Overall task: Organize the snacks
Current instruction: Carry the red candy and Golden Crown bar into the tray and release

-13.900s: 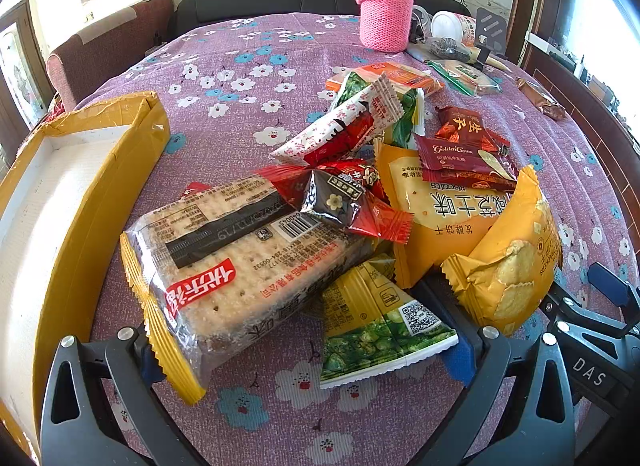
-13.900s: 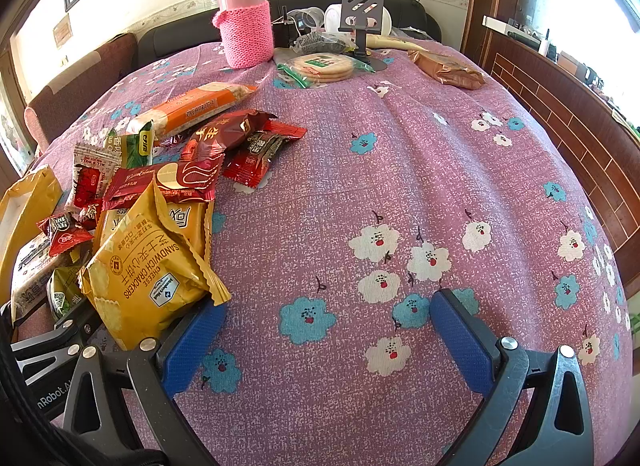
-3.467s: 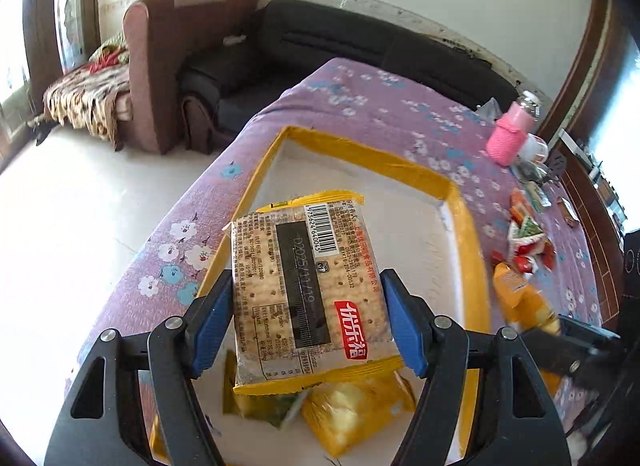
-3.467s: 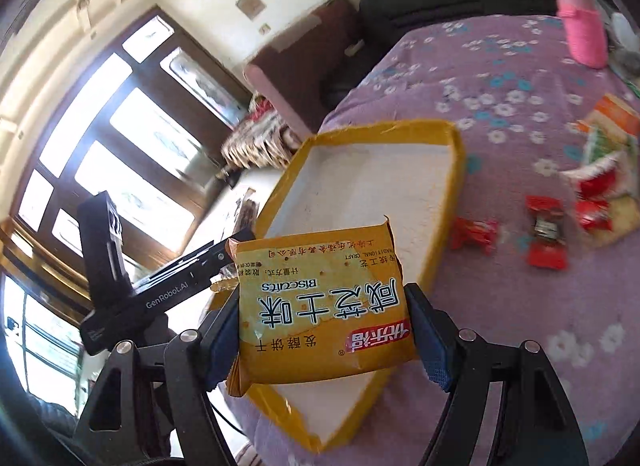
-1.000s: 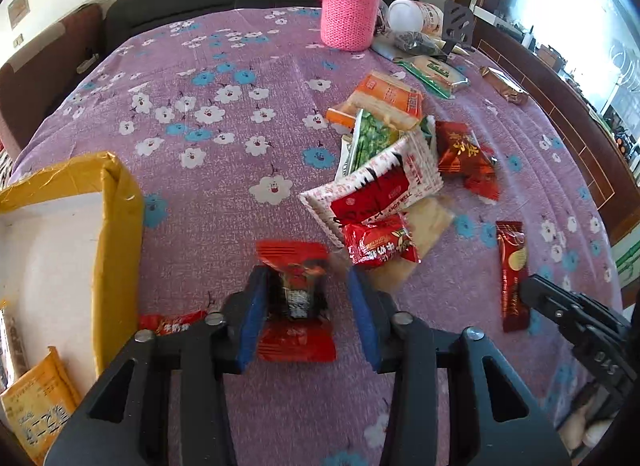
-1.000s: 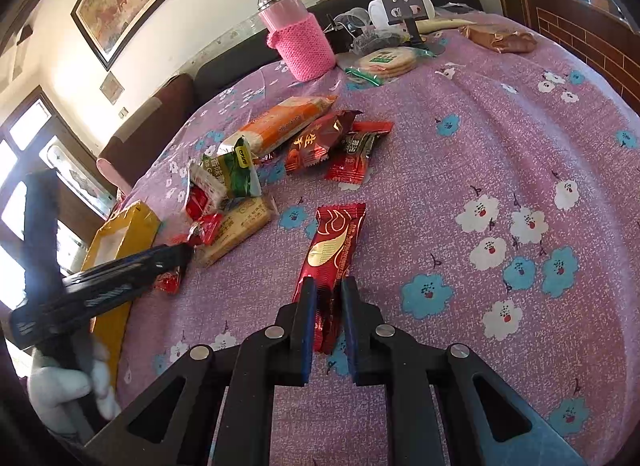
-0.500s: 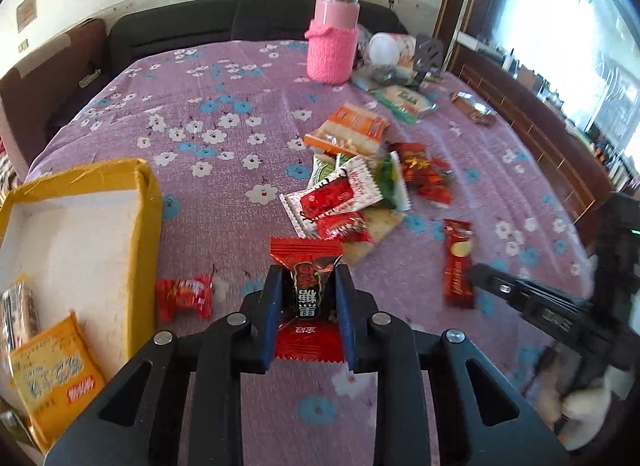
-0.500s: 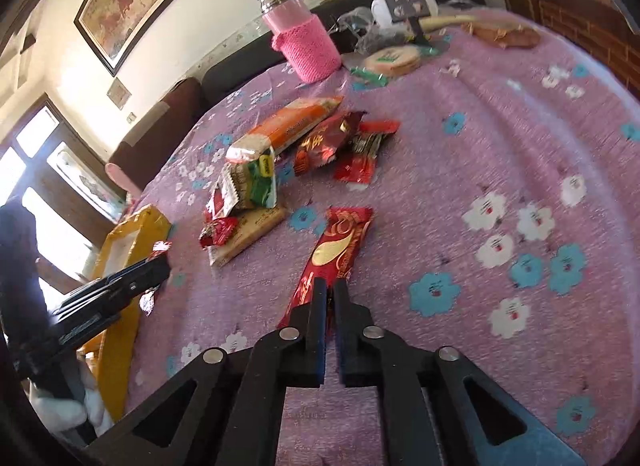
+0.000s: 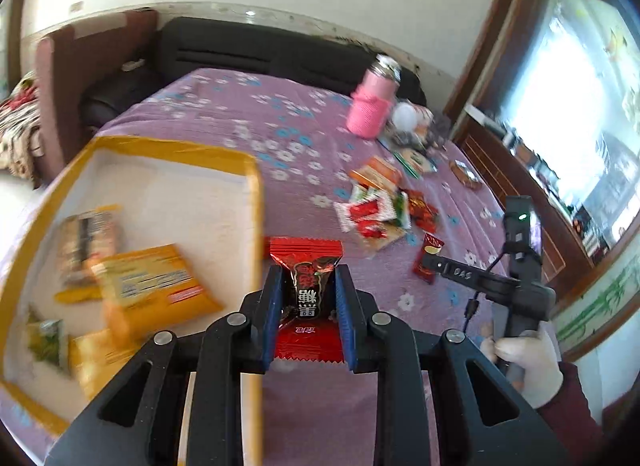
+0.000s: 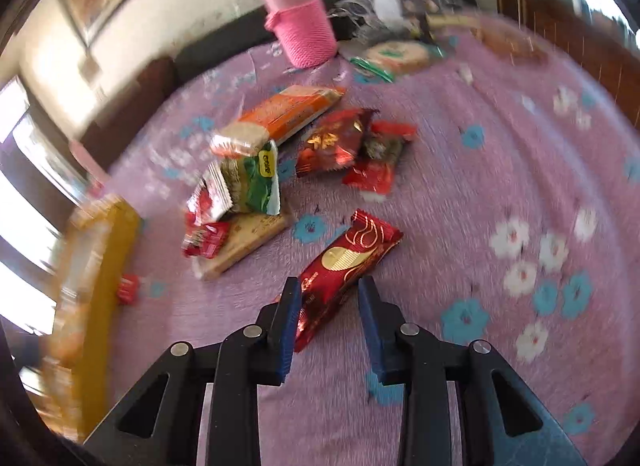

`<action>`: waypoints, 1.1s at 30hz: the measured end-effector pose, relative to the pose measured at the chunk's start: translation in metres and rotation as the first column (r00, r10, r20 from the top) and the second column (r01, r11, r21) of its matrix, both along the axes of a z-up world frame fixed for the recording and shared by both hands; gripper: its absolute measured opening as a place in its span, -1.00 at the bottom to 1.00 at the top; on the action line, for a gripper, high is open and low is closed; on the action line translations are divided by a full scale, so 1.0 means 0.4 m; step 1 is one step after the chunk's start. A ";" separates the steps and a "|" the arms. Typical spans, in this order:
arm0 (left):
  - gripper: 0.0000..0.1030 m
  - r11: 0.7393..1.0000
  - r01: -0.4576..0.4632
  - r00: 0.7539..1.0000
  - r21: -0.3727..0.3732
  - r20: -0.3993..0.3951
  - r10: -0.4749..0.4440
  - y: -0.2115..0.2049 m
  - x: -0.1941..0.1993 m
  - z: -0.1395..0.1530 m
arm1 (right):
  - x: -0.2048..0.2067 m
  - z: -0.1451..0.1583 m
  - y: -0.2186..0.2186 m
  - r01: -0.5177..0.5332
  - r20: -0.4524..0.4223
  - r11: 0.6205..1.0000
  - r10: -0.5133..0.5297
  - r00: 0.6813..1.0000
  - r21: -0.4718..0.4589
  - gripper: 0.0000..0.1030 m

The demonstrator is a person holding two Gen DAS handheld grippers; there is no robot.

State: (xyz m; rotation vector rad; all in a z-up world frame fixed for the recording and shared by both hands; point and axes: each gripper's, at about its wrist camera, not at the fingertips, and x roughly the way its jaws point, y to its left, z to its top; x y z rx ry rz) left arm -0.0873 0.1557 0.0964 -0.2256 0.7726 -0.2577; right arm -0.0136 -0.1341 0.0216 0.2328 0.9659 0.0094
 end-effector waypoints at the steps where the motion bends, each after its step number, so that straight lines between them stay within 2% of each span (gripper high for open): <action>1: -0.56 1.000 -0.020 1.000 -0.007 0.006 0.020 0.026 -0.014 0.003 | 0.004 0.000 0.018 -0.003 0.000 0.999 0.003 1.000 -0.050 -0.46; 2: -0.56 0.999 -0.048 0.999 -0.015 0.015 0.048 0.060 -0.032 0.005 | 0.004 -0.001 0.032 -0.009 0.002 0.996 0.009 1.000 -0.084 -0.58; 4: -0.56 0.995 -0.094 0.995 -0.021 0.024 0.095 0.113 -0.057 0.004 | -0.003 -0.002 0.046 -0.018 0.009 0.993 0.019 1.000 -0.113 -0.70; 6: -0.56 0.991 -0.131 0.991 -0.029 0.020 0.132 0.157 -0.075 -0.008 | -0.018 0.004 0.039 -0.010 0.007 0.996 0.011 1.000 -0.092 -0.80; 7: -0.56 0.989 -0.145 0.989 -0.038 0.015 0.146 0.177 -0.081 -0.015 | -0.028 0.011 0.032 -0.002 0.010 0.997 0.003 1.000 -0.074 -0.99; 12: -0.56 0.975 -0.200 0.980 -0.098 -0.015 0.199 0.259 -0.109 -0.054 | -0.069 0.037 0.028 0.000 0.022 0.997 0.002 1.000 -0.077 -0.99; 16: -0.56 0.969 -0.218 0.976 -0.116 -0.008 0.218 0.285 -0.125 -0.059 | -0.082 0.053 0.012 0.014 0.028 0.999 -0.013 1.000 -0.036 -0.97; 18: -0.56 0.967 -0.223 0.975 -0.124 -0.004 0.224 0.294 -0.135 -0.061 | -0.065 0.052 0.011 0.022 0.006 1.000 -0.022 1.000 -0.006 -0.84; 19: -0.56 0.966 -0.222 0.975 -0.129 -0.003 0.224 0.297 -0.138 -0.061 | -0.053 0.048 0.013 0.030 -0.008 1.000 -0.030 1.000 0.000 -0.72; 20: -0.56 0.966 -0.222 0.975 -0.130 -0.002 0.224 0.301 -0.142 -0.059 | -0.036 0.042 0.021 0.029 -0.022 1.000 -0.030 0.999 -0.006 -0.42; 22: -0.56 0.966 -0.227 0.973 -0.124 0.004 0.229 0.307 -0.151 -0.057 | -0.004 0.026 0.046 0.024 -0.041 0.998 -0.027 0.999 -0.063 -0.21; 25: -0.56 0.964 -0.243 0.969 -0.110 0.010 0.246 0.318 -0.161 -0.055 | 0.031 0.001 0.087 0.029 -0.047 0.986 -0.037 0.998 -0.163 -0.20; 27: -0.56 0.961 -0.254 0.967 -0.111 0.007 0.256 0.330 -0.163 -0.056 | 0.041 -0.002 0.111 0.020 -0.036 0.977 -0.028 0.999 -0.214 -0.39; 30: -0.56 0.958 -0.262 0.965 -0.117 0.001 0.264 0.339 -0.159 -0.063 | 0.032 -0.003 0.117 0.009 -0.027 0.975 -0.016 1.000 -0.220 -0.47; 33: -0.56 0.960 -0.257 0.966 -0.115 -0.009 0.257 0.339 -0.151 -0.073 | 0.008 -0.002 0.095 0.021 -0.018 0.984 -0.025 1.000 -0.175 -0.47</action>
